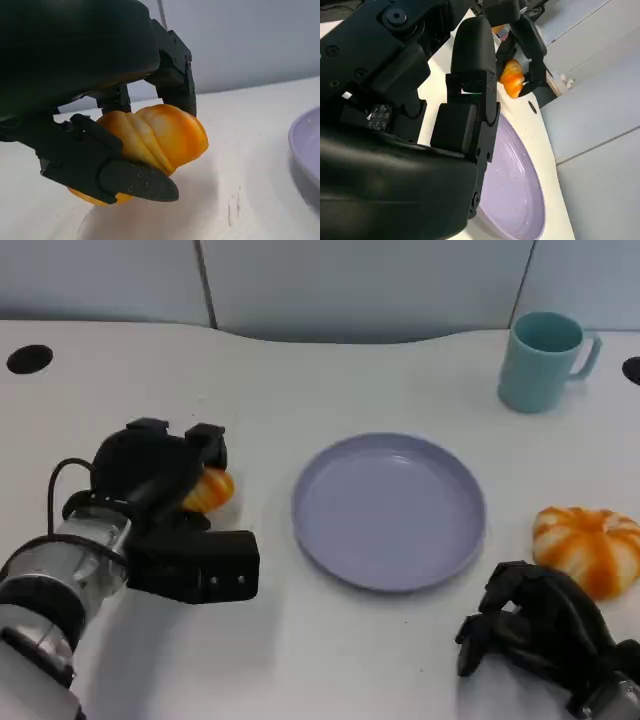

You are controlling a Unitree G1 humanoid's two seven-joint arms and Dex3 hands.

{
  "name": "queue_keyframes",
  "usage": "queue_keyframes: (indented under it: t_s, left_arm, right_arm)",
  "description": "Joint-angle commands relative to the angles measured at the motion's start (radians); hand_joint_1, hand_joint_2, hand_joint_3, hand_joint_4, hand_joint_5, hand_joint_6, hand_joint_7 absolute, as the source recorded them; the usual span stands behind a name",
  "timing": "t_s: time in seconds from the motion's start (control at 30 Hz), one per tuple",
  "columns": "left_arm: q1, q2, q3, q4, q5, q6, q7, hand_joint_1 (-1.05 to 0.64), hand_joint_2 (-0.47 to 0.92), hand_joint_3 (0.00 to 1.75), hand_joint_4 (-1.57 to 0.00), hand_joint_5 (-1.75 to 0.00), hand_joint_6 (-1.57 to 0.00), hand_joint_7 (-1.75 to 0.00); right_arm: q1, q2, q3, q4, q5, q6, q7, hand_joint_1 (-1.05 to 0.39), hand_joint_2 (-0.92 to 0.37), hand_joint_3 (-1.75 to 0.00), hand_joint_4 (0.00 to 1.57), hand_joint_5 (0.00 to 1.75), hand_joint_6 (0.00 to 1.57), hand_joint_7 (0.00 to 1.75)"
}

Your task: Grasp the bread from the table and place it into the plate.

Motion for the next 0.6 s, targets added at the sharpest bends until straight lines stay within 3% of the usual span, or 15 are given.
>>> queue_keyframes:
  t_s: [0.03,0.3,0.47,0.6]
  left_arm:
    - [-0.010,0.028,0.015,-0.034,-0.002,-0.040,0.081,-0.19,0.71,0.76,-0.85,-1.75,-0.61,-1.75]
    - [-0.034,0.024,0.057,-0.145,-0.026,-0.180,0.147,-0.21,0.69,0.78,-0.85,-1.75,-0.61,-1.74]
    - [-0.054,-0.002,0.075,-0.204,-0.037,-0.267,0.130,-0.20,0.57,1.16,-0.88,-1.75,-0.67,-1.75]
    - [-0.092,-0.031,0.064,-0.193,-0.048,-0.360,0.018,-0.23,0.53,1.14,-0.90,-1.75,-0.72,-1.75]
  right_arm:
    - [0.025,-0.021,-0.008,0.025,-0.004,0.004,0.010,-1.05,-0.47,0.00,1.57,0.72,1.57,0.52]
    - [0.033,-0.023,-0.009,0.030,-0.001,-0.003,0.030,-1.05,-0.48,0.00,1.57,0.71,1.57,0.50]
    - [0.047,-0.026,-0.008,0.008,0.008,0.032,0.036,-1.05,-0.45,0.00,1.57,0.70,1.57,0.47]
    - [0.055,-0.024,-0.006,-0.004,0.004,0.015,0.049,-1.05,-0.46,-0.01,1.57,0.68,1.57,0.45]
